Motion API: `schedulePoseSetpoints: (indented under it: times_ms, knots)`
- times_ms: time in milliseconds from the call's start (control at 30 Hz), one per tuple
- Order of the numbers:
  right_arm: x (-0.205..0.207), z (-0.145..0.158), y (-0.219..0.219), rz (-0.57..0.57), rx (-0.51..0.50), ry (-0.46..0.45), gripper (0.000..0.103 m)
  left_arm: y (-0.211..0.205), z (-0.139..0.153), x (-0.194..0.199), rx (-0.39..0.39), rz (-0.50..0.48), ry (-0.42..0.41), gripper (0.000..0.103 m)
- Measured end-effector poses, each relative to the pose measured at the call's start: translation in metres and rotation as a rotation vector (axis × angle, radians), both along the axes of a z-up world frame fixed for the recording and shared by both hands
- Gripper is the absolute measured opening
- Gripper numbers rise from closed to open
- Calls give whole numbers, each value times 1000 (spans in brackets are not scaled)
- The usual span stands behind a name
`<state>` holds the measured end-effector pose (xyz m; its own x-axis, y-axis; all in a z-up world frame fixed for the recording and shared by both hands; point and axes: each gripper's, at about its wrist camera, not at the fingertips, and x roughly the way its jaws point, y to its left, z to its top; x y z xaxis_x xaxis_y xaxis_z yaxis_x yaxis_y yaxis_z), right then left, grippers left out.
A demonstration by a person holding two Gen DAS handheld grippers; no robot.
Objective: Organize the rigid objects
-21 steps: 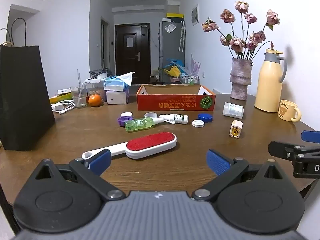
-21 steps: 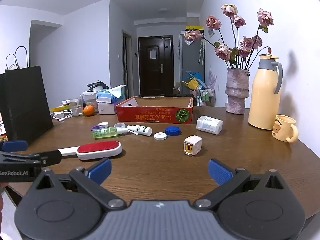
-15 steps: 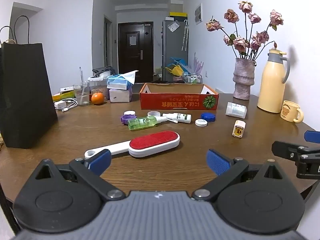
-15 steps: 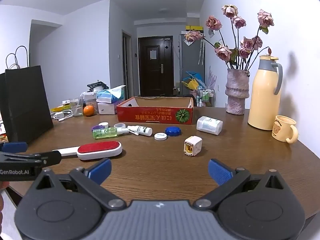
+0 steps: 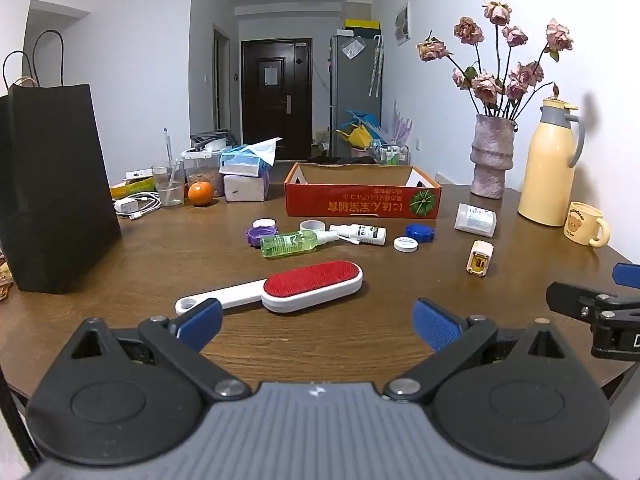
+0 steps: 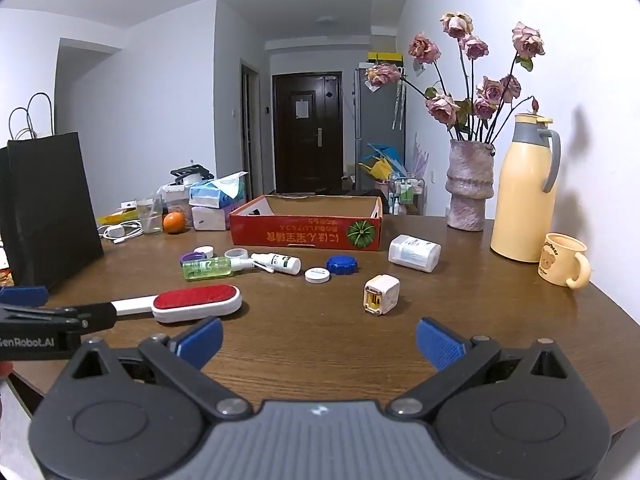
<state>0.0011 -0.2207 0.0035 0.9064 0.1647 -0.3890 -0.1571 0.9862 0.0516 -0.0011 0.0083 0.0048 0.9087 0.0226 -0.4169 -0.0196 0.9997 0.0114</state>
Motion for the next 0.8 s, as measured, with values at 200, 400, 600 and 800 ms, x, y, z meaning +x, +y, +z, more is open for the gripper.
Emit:
schedulePoseSetpoints:
  times_ms: [200,400,600,800]
  knots:
    - [0,1,0,-1,1,1,103,-2,4,-2,1,2,1,103]
    - [0,1,0,-1,1,1,103,-4,7,-2,0,4,4,103]
    - [0,1,1,-1,1,1,103,-4,7,-2,-1,5,4,103]
    - [0,2,1,-2,0,2,103,-3,8,-2,-1,5,4,103]
